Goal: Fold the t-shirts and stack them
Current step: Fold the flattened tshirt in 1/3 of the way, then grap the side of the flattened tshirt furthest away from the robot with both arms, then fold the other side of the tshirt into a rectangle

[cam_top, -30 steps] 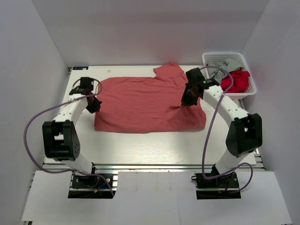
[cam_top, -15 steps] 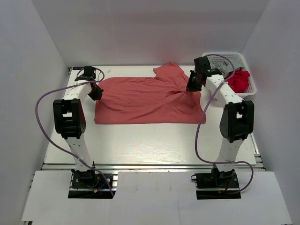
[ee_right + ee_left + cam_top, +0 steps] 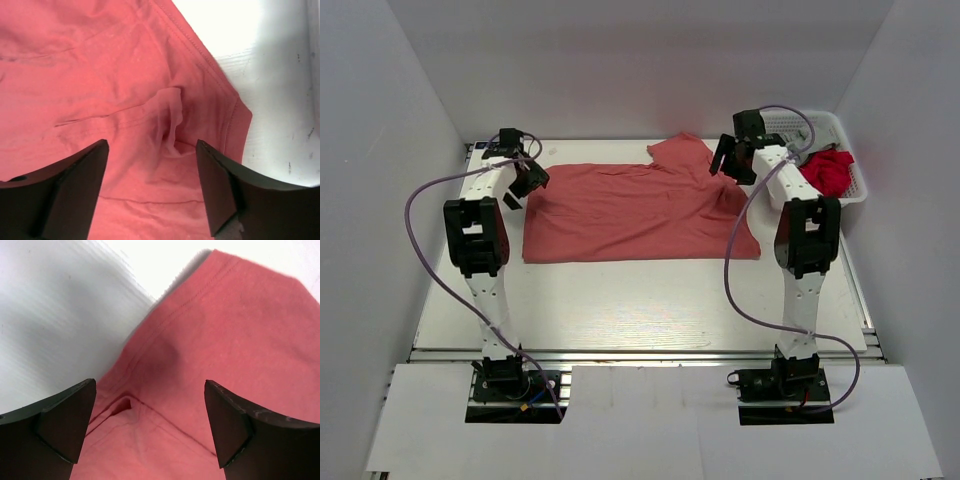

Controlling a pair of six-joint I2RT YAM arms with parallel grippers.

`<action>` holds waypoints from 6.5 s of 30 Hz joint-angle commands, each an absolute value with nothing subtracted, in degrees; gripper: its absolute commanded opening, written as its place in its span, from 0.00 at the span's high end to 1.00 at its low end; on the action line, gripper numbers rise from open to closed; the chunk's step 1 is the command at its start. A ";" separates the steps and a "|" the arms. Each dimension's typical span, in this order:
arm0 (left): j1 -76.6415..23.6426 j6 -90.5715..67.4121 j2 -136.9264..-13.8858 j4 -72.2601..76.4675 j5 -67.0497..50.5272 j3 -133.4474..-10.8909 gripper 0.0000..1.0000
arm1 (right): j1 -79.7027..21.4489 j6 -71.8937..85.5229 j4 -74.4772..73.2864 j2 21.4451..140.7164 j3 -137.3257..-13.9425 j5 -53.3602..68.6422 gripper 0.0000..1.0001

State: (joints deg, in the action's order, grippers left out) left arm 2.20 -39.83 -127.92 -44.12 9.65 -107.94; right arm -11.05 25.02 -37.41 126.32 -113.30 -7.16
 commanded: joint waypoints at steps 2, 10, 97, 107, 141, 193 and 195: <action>2.55 -38.50 -118.05 -42.20 5.55 -101.53 0.01 | -11.86 23.73 -36.83 117.60 -108.04 -4.84 0.20; 1.23 -36.47 -114.00 -35.16 -3.77 -87.64 0.01 | -12.57 24.87 -31.30 107.58 -86.85 1.47 0.16; 3.78 -27.95 -118.74 -34.01 -2.81 -92.02 1.00 | -12.39 15.64 -13.01 148.80 -128.67 3.69 0.38; 2.64 -26.89 -117.60 -33.49 0.43 -92.55 1.00 | -12.92 6.63 -7.86 140.32 -121.85 0.27 1.00; 2.11 -25.31 -84.12 -27.59 9.75 -59.51 1.00 | -22.24 10.09 -17.21 55.39 -46.76 -7.82 1.00; -1.93 -33.66 -96.50 -44.38 7.91 -65.82 0.61 | -22.41 20.57 -17.84 66.27 -42.01 -3.25 0.10; -1.93 -34.19 -97.03 -44.38 8.43 -66.36 0.69 | -22.41 20.65 -17.93 66.36 -41.92 -3.25 0.10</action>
State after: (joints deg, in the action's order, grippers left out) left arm -1.98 -33.61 -97.93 -45.74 8.05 -63.81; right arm -22.57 21.45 -19.53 66.43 -39.22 -2.63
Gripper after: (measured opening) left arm 0.335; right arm 0.902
